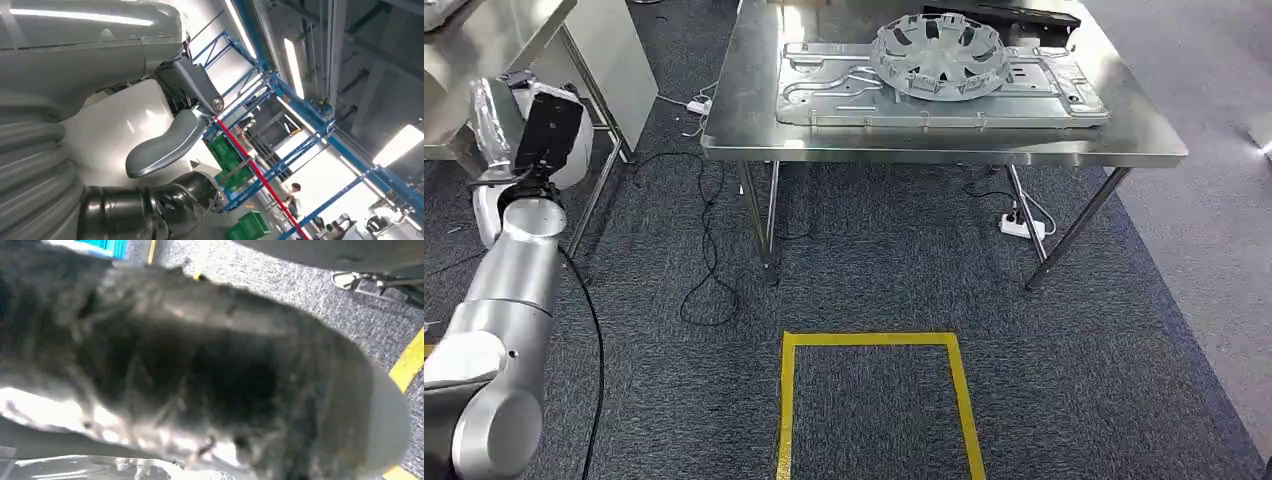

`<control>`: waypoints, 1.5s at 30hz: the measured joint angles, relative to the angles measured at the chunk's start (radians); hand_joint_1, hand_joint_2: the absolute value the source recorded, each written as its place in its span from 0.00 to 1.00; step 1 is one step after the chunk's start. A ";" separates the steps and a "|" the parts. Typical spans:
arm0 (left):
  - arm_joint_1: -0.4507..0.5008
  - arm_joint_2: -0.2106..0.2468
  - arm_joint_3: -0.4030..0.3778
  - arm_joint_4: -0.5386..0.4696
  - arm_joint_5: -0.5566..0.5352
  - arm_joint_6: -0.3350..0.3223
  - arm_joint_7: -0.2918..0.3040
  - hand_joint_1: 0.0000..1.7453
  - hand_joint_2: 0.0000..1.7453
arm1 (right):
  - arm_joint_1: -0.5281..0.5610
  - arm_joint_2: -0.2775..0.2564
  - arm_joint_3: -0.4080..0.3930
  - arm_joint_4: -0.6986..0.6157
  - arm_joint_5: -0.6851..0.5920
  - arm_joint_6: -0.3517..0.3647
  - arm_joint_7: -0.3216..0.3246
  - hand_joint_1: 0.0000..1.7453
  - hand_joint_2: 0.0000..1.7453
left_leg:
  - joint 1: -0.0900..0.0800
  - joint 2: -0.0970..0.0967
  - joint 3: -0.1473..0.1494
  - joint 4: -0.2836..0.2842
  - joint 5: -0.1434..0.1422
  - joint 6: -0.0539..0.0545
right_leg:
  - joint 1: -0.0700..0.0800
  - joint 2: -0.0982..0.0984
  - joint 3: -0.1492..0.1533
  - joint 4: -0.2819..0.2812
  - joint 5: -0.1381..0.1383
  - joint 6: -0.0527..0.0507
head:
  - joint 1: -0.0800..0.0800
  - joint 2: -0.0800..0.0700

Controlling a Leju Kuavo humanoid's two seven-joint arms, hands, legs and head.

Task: Take the parts from the cabinet and place them on the table.

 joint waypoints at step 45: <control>-0.048 -0.021 -0.026 -0.010 -0.014 -0.037 0.030 1.00 1.00 | -0.003 0.001 0.001 0.000 0.003 -0.001 -0.005 0.00 0.00 | 0.001 0.001 -0.140 0.298 -0.138 -0.045 | 0.008 0.002 0.138 -0.311 0.137 -0.059 | -0.001 0.000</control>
